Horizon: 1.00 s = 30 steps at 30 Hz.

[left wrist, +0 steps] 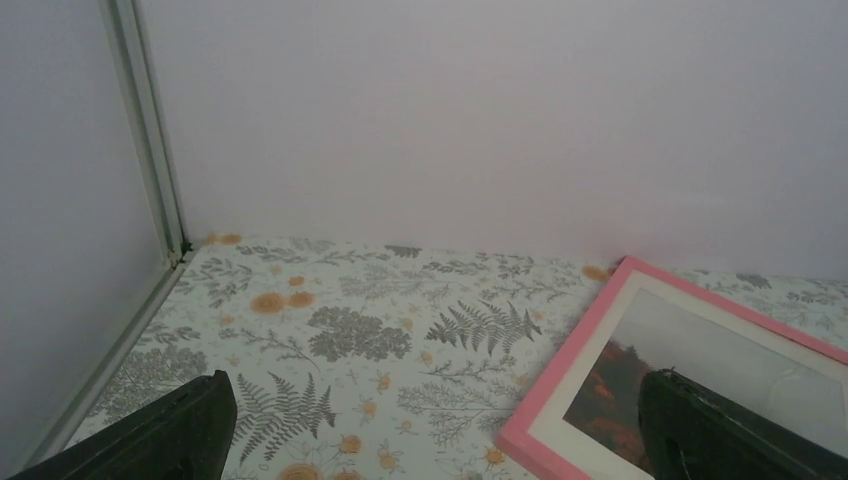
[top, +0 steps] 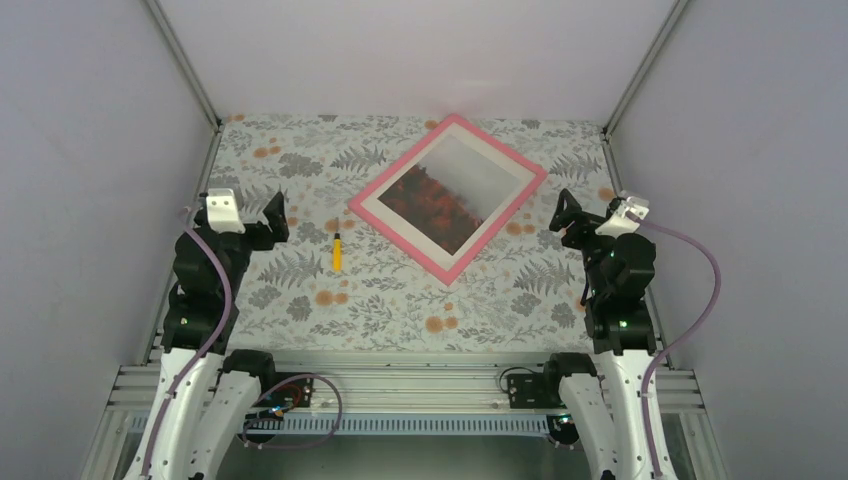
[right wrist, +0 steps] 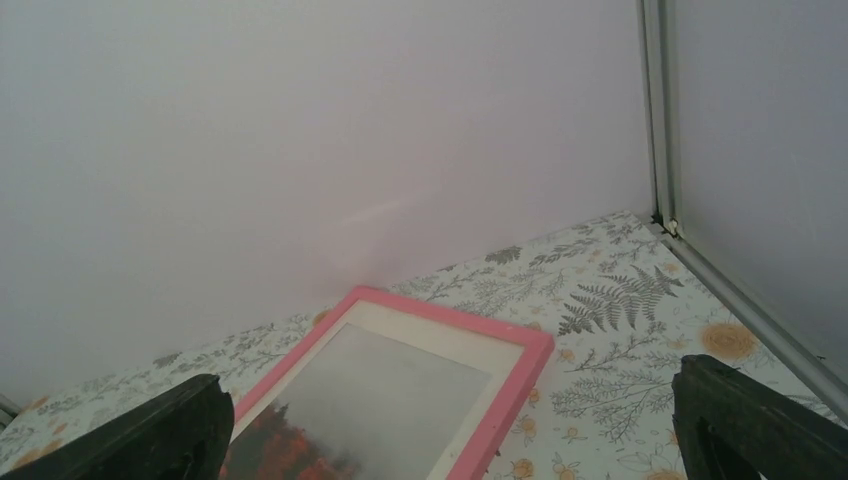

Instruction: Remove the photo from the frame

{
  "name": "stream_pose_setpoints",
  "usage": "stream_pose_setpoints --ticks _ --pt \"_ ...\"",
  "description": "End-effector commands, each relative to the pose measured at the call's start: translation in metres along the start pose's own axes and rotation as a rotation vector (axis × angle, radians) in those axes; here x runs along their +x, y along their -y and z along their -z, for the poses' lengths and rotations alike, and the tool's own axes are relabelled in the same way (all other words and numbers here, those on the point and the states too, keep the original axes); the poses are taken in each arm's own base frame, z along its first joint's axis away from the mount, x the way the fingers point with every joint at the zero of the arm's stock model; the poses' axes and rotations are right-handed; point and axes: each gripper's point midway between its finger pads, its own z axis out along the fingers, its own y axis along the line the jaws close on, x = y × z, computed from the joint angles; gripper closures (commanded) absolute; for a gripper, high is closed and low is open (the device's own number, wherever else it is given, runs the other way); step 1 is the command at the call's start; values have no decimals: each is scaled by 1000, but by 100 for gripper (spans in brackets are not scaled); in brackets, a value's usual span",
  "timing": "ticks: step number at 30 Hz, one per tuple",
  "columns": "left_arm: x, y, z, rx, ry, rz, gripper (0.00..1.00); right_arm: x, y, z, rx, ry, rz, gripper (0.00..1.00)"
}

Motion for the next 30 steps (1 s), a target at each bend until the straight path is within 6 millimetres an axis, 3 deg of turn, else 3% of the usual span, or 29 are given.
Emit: stream_pose_setpoints --ticks 1,10,17,23,30 --pt "-8 7 1 31 -3 1 0 4 -2 0 -20 -9 -11 0" --pt "-9 10 0 51 -2 6 0 21 -5 -11 -41 -95 -30 0" --pt "2 25 -13 129 -69 23 0 59 -15 -35 -100 -300 -25 0" --pt "27 33 -33 163 -235 70 0 90 -17 -51 -84 -435 -51 0" --pt "68 45 -51 232 -419 98 0 147 -25 -72 -16 -619 -44 0"
